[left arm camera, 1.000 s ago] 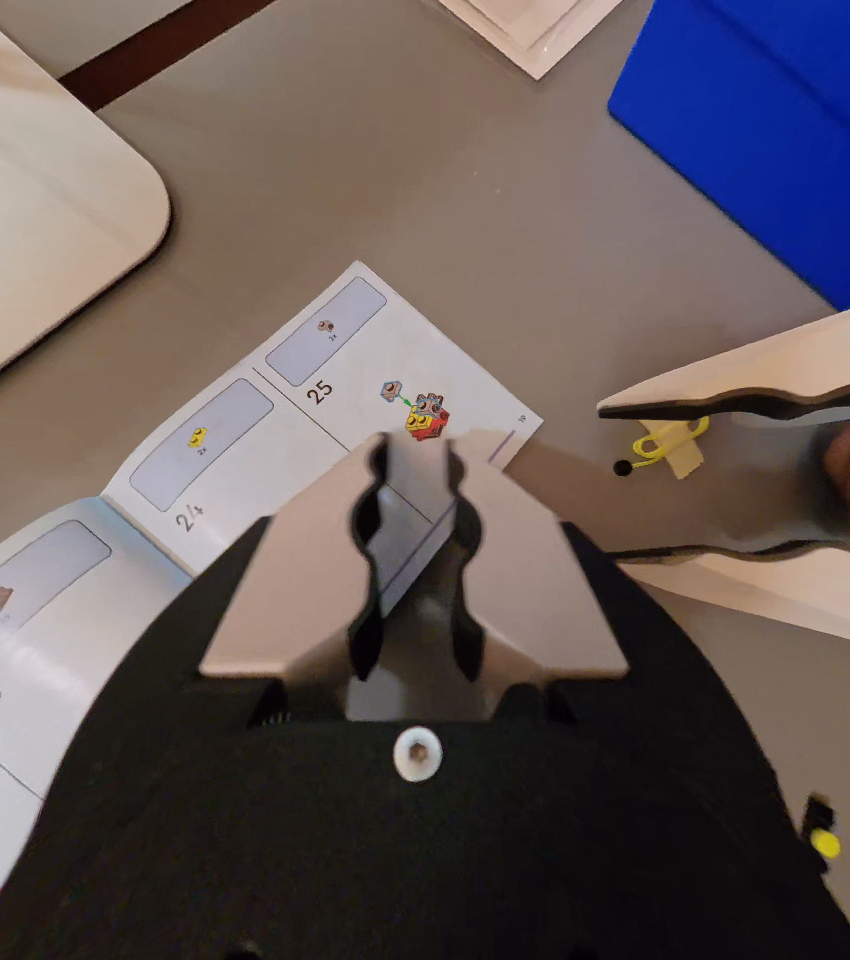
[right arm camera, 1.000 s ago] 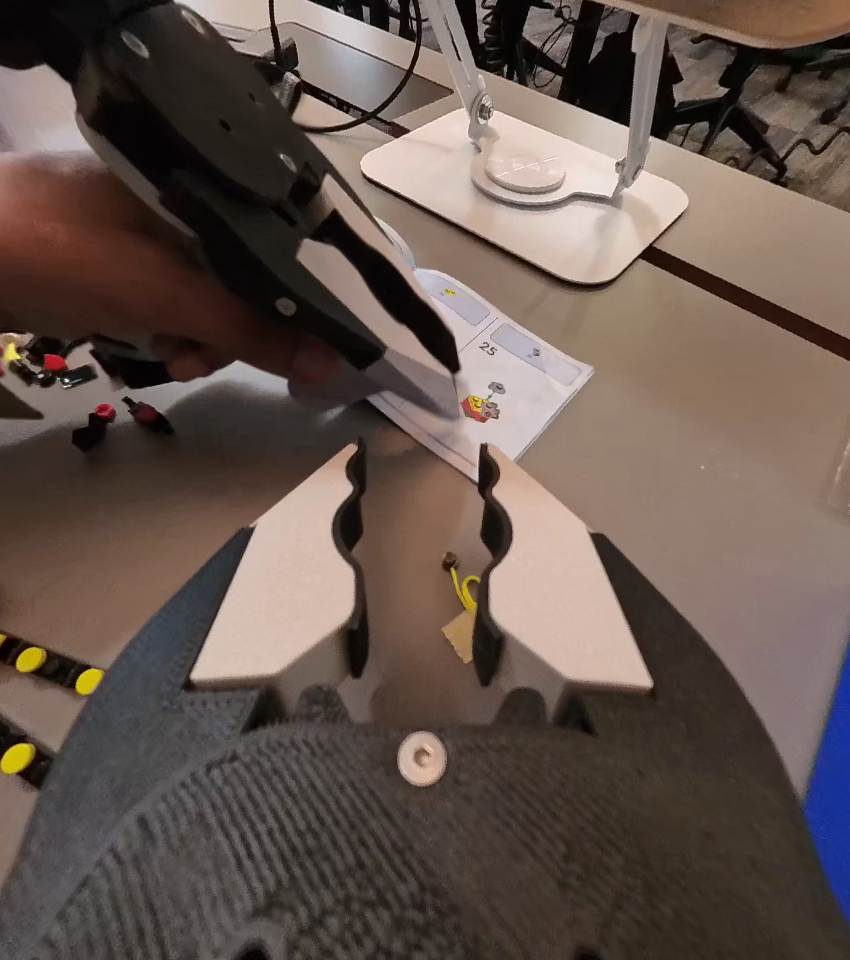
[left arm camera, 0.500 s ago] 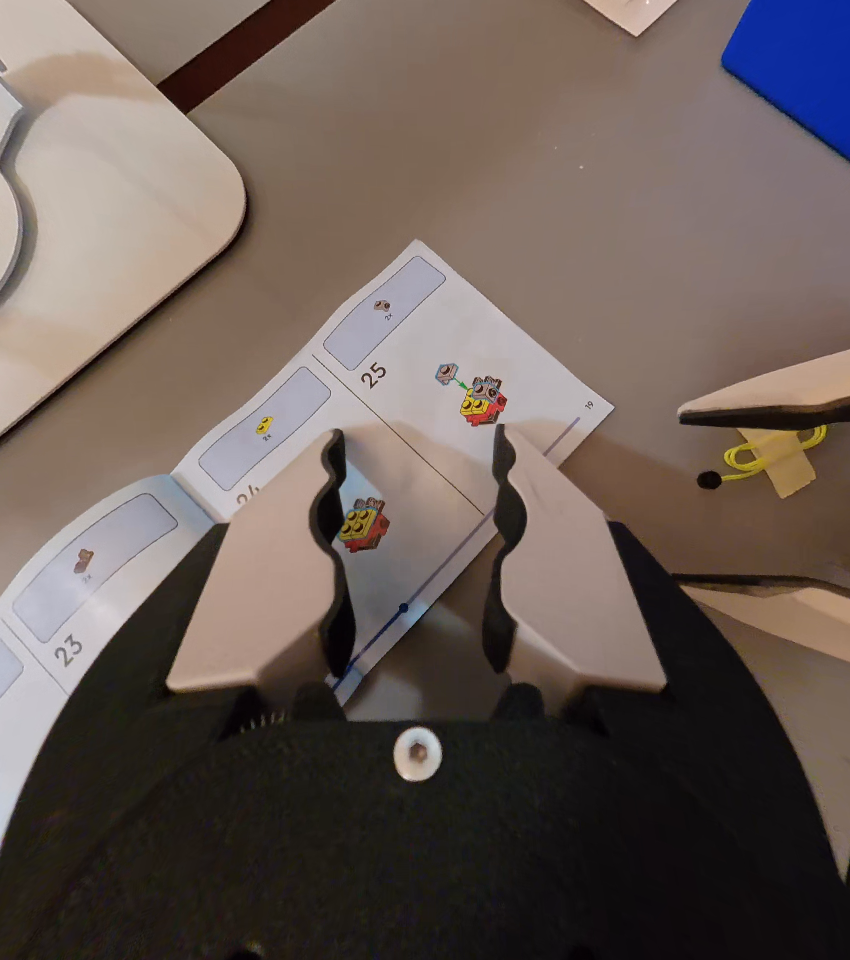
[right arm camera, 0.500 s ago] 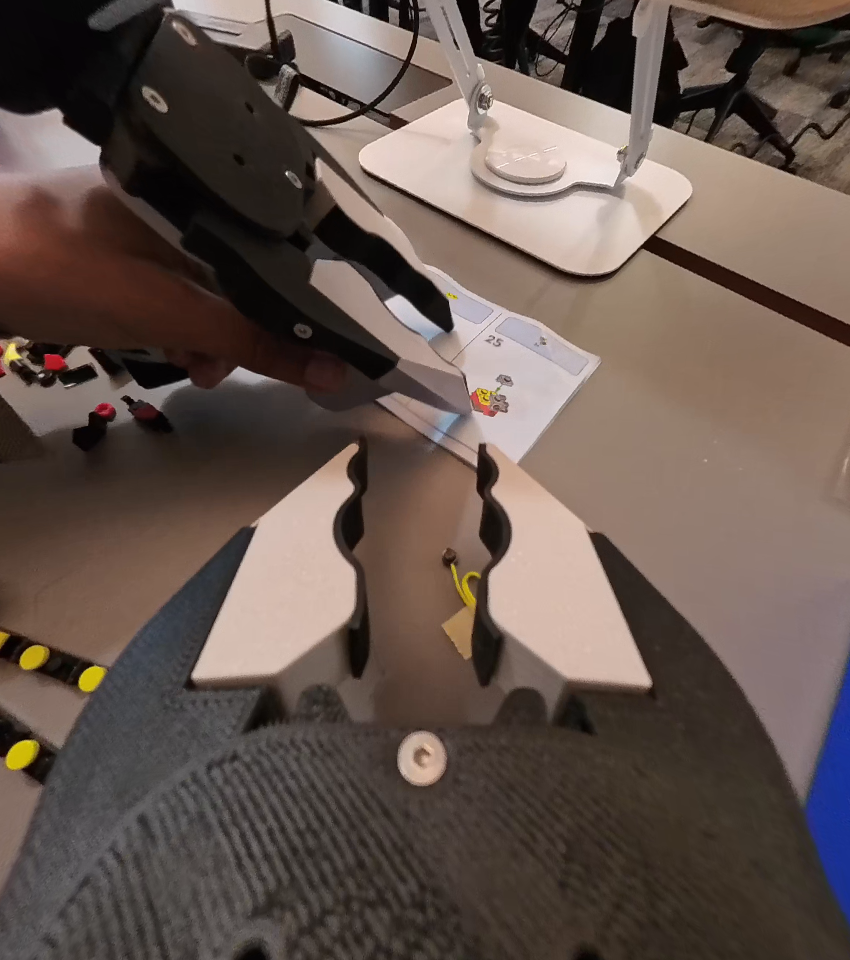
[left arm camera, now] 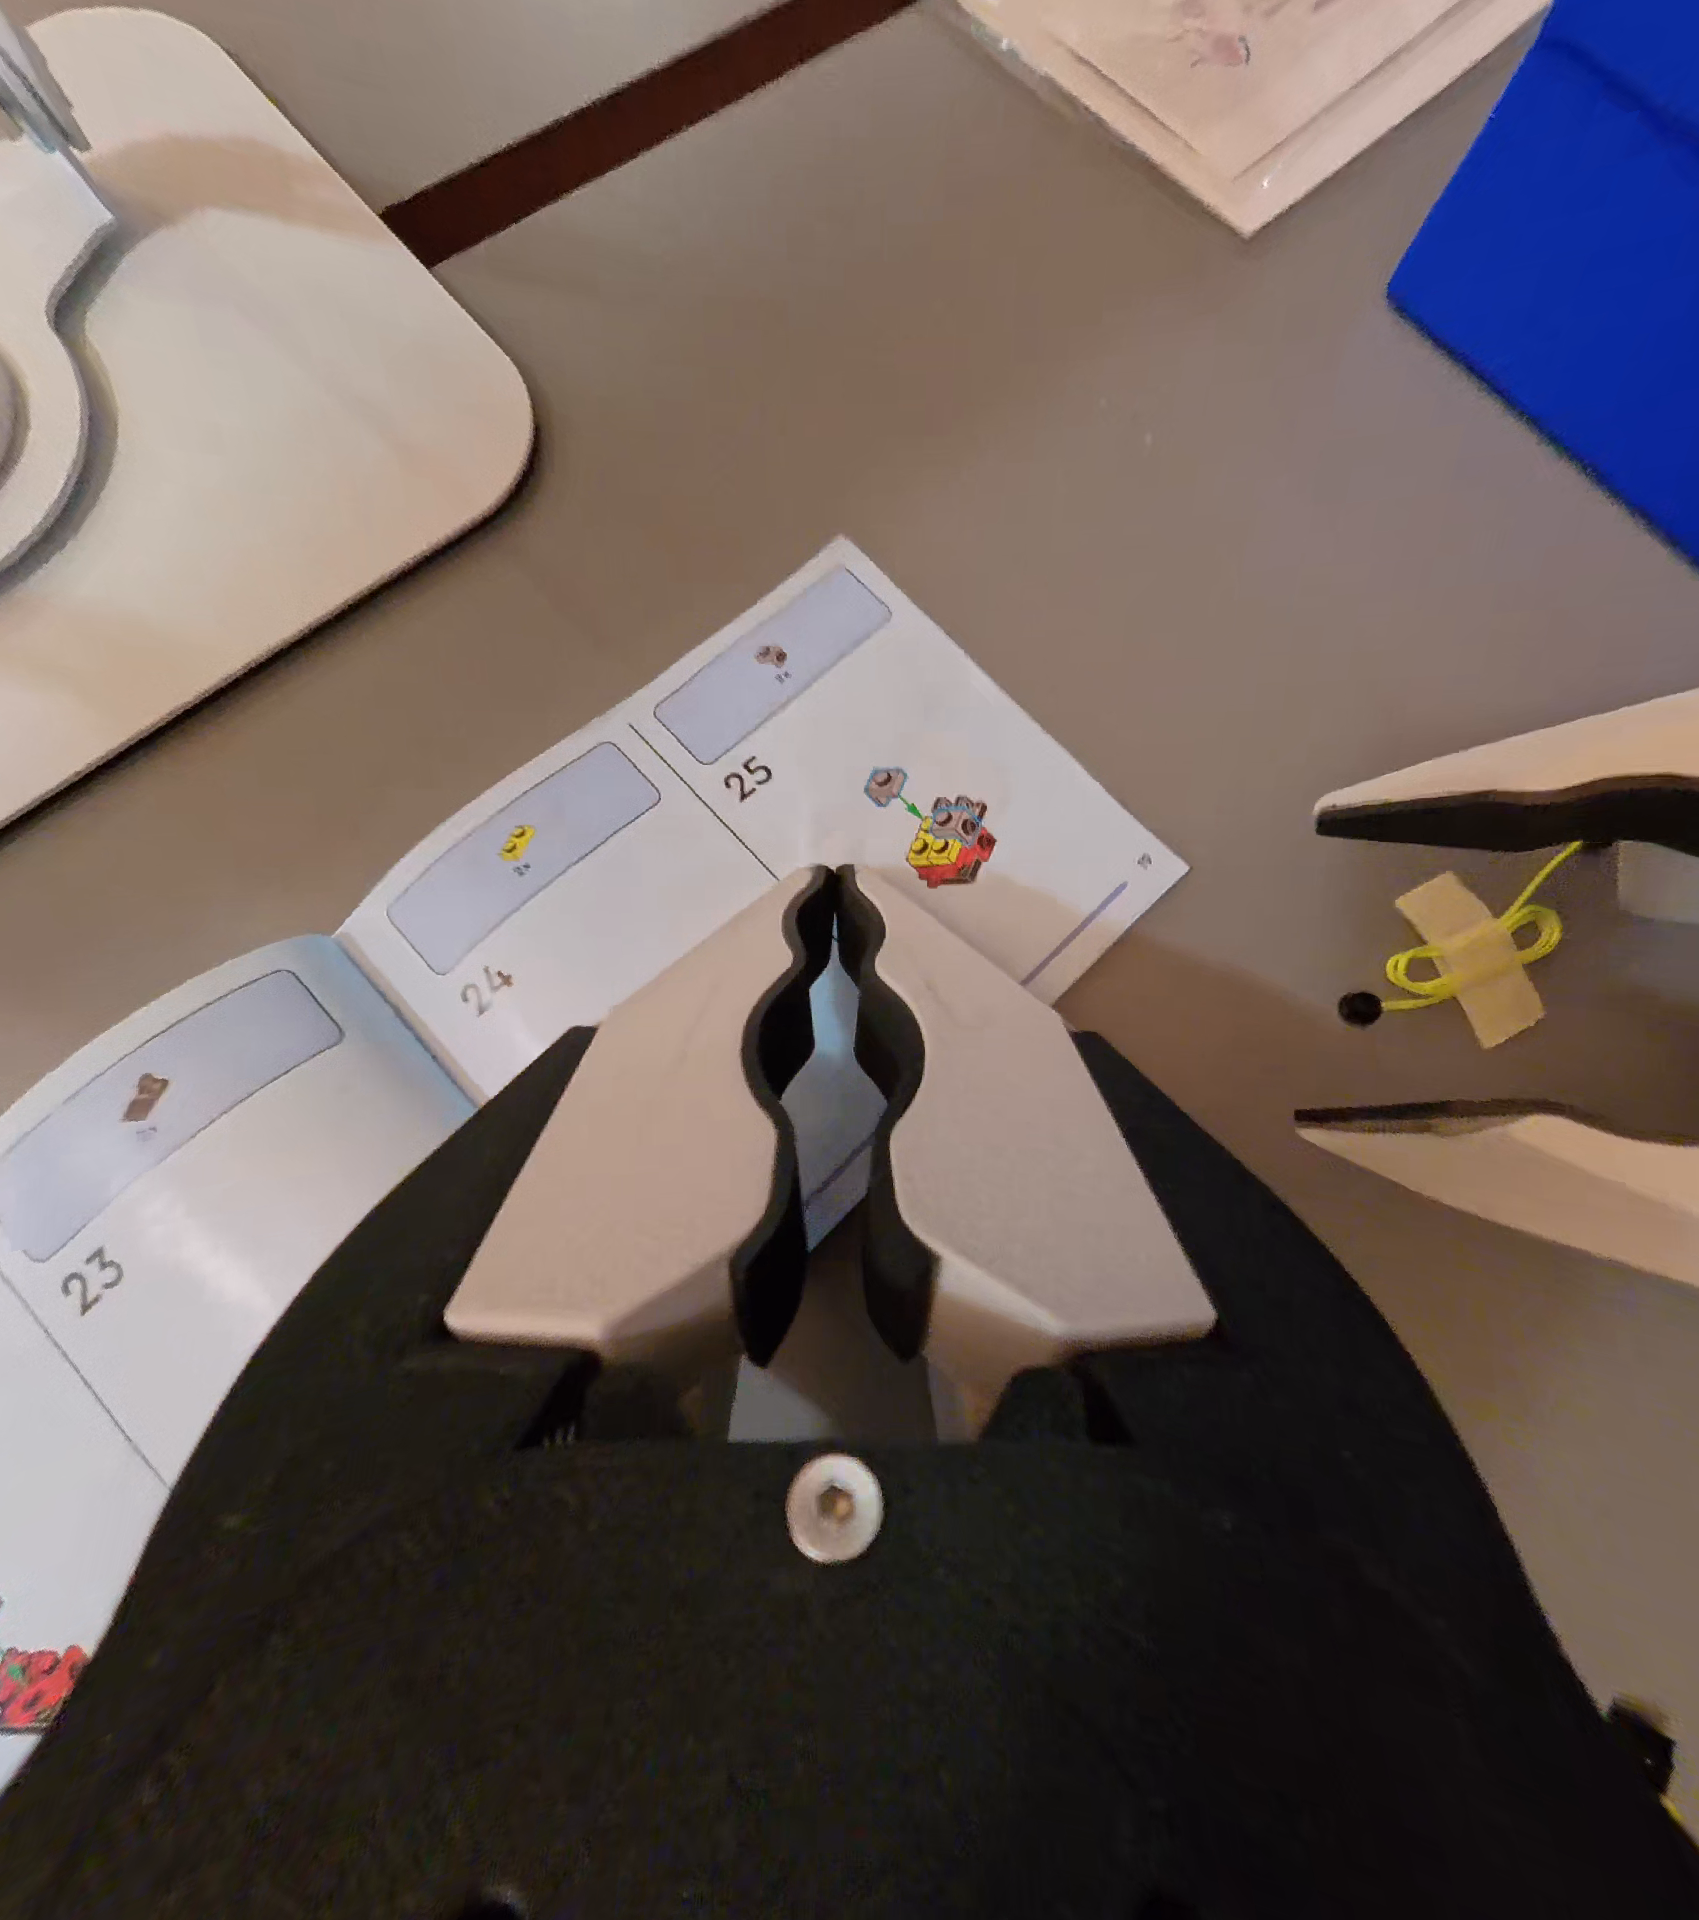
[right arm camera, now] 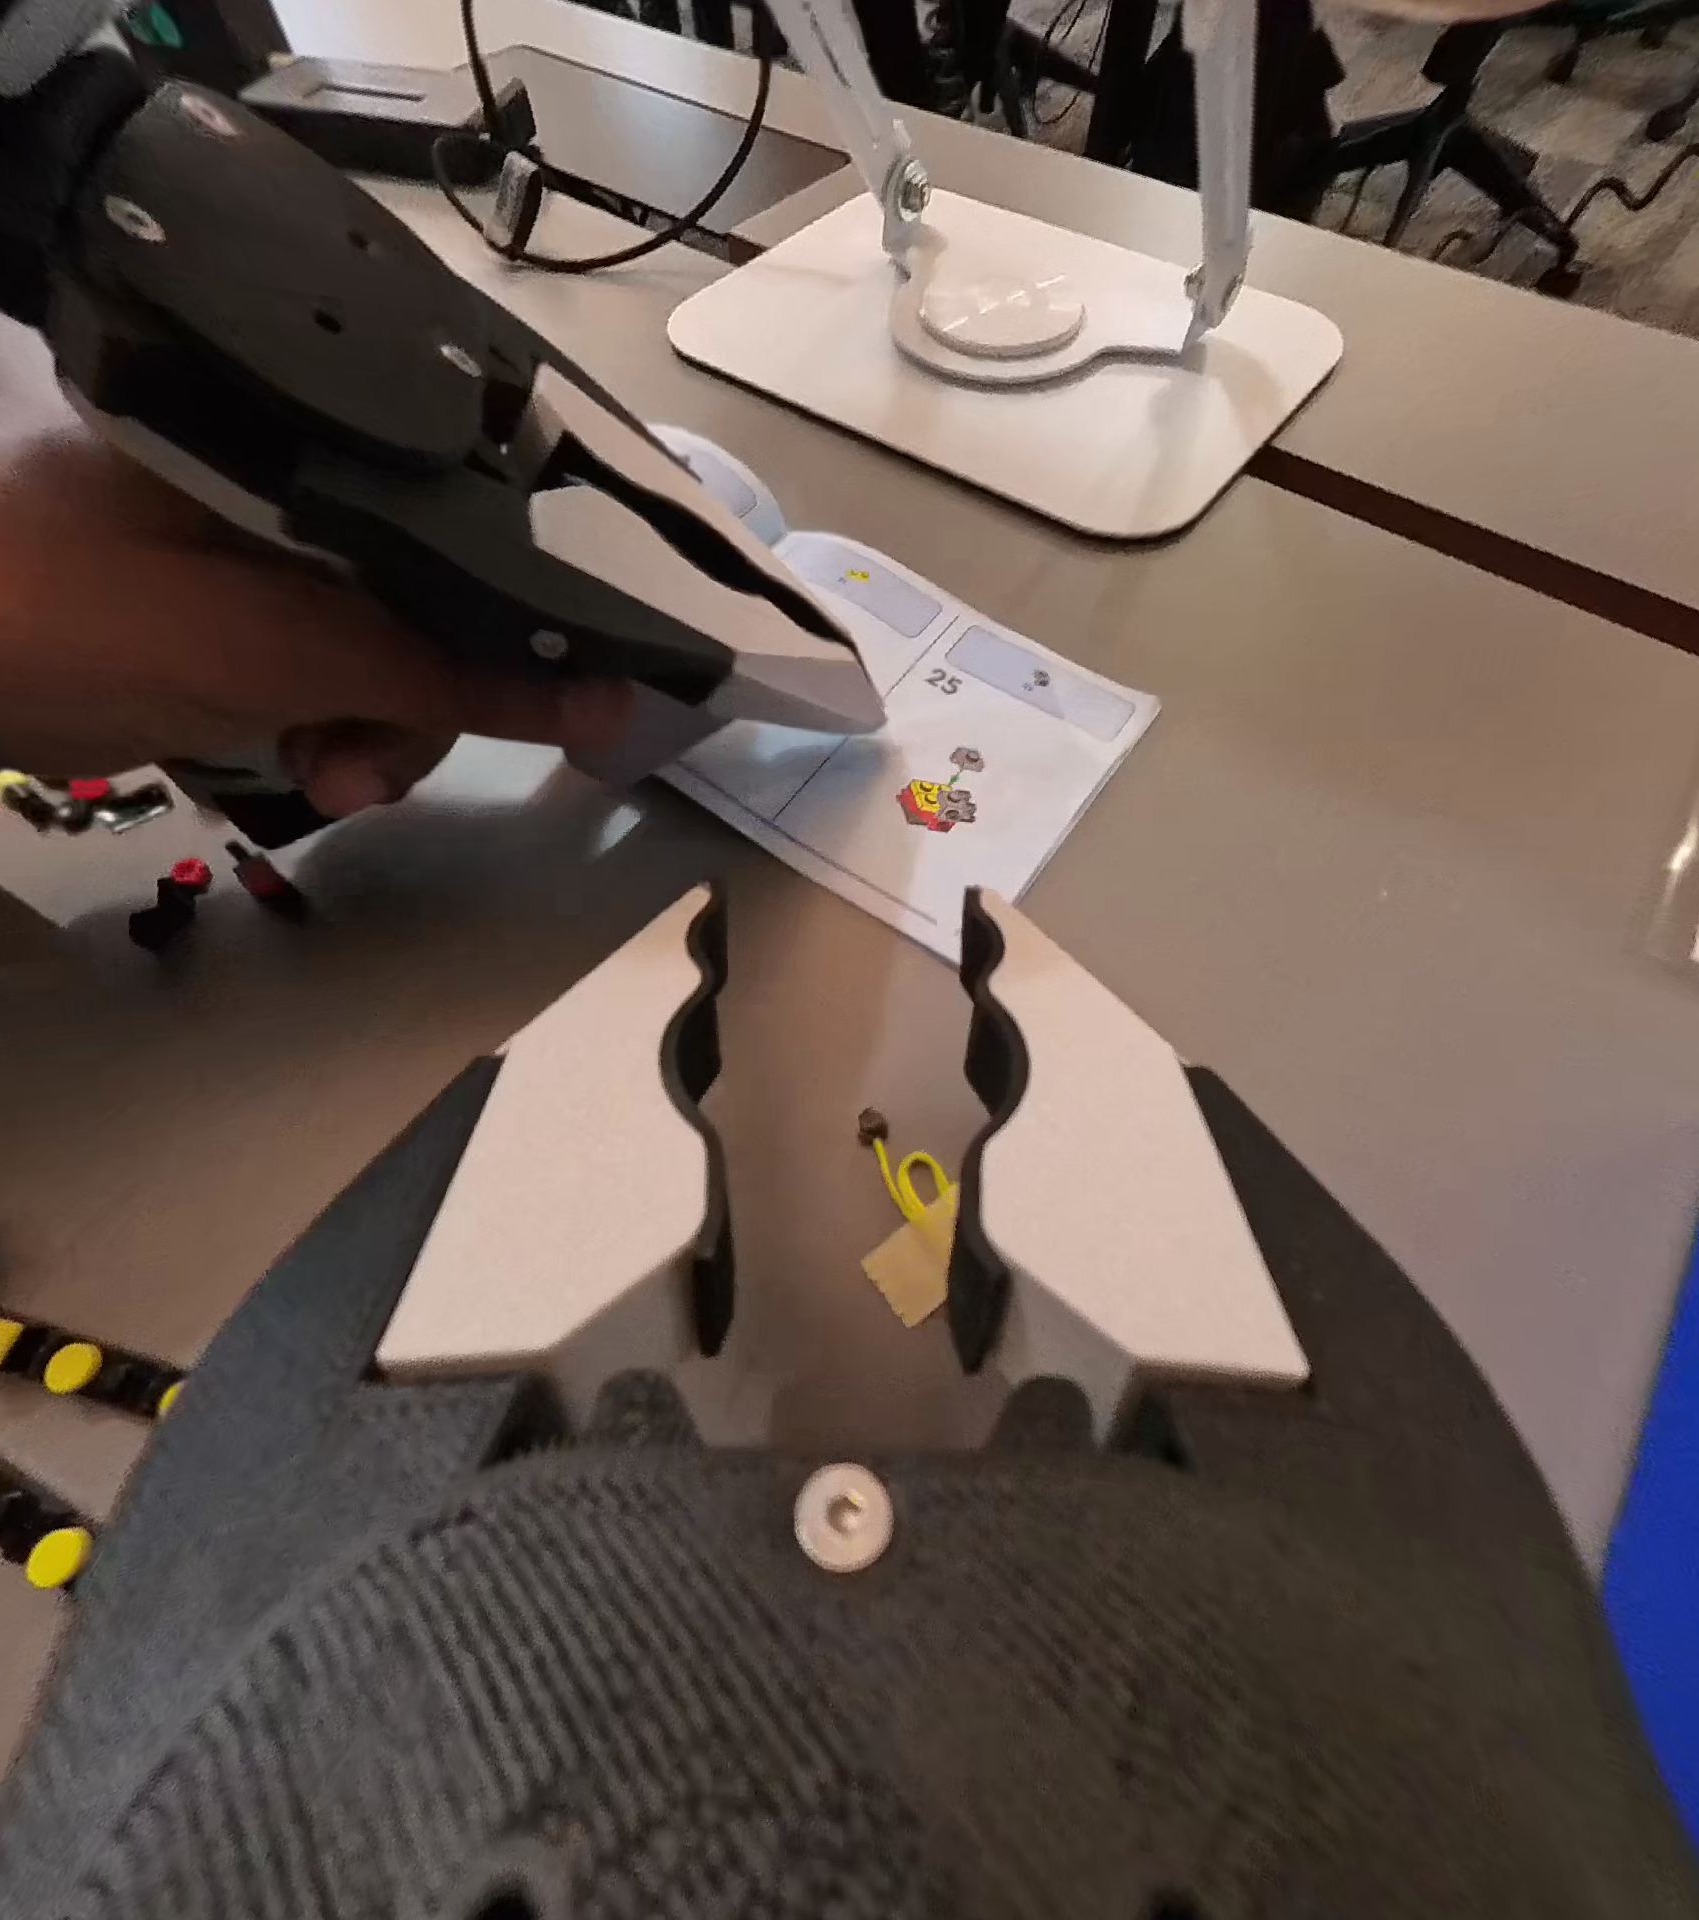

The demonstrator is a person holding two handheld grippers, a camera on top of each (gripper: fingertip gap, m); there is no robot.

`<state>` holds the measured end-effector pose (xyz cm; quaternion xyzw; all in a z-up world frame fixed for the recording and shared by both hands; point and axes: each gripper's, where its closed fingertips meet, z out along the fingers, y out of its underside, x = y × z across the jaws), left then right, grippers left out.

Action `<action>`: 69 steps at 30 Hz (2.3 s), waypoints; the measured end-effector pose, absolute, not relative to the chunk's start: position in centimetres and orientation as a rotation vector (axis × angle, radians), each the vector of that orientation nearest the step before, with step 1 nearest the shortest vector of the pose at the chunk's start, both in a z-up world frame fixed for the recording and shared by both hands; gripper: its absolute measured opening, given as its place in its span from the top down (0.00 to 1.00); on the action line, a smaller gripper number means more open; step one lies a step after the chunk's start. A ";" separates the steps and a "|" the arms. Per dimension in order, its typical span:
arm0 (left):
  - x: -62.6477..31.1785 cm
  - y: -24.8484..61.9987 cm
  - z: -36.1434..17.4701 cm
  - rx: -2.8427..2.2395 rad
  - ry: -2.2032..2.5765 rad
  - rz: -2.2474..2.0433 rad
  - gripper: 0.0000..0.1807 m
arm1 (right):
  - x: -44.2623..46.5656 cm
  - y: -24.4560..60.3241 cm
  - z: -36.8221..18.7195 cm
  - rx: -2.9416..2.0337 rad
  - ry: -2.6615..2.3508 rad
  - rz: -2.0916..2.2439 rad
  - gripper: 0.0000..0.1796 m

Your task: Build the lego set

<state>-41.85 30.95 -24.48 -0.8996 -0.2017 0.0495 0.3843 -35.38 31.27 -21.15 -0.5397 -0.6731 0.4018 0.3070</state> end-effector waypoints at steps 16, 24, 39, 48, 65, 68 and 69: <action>-42.1 31.4 -25.0 -2.387 -0.508 0.259 0.45 | -35.4 32.3 -20.6 -1.442 -1.764 1.014 0.74; -42.5 31.9 -25.7 -2.389 -0.547 0.194 0.47 | -35.1 32.2 -20.9 -1.453 -1.775 1.045 0.74; -43.5 31.3 -25.4 -2.357 -0.556 0.226 0.99 | -35.3 31.9 -21.5 -1.462 -1.790 1.033 0.74; -43.6 30.6 -24.6 -2.269 -0.650 0.080 1.00 | -35.8 32.1 -22.7 -1.562 -1.817 0.981 0.70; -41.8 30.1 -19.5 -1.982 -0.726 -0.431 0.87 | -40.2 27.9 -19.1 -1.388 -1.843 1.290 0.70; -43.1 28.1 -18.1 -1.935 -0.778 -0.416 0.78 | -41.5 26.1 -18.7 -1.355 -1.895 1.326 0.73; -43.7 27.2 -17.4 -1.911 -0.785 -0.396 0.77 | -41.9 25.6 -18.6 -1.354 -1.906 1.330 0.78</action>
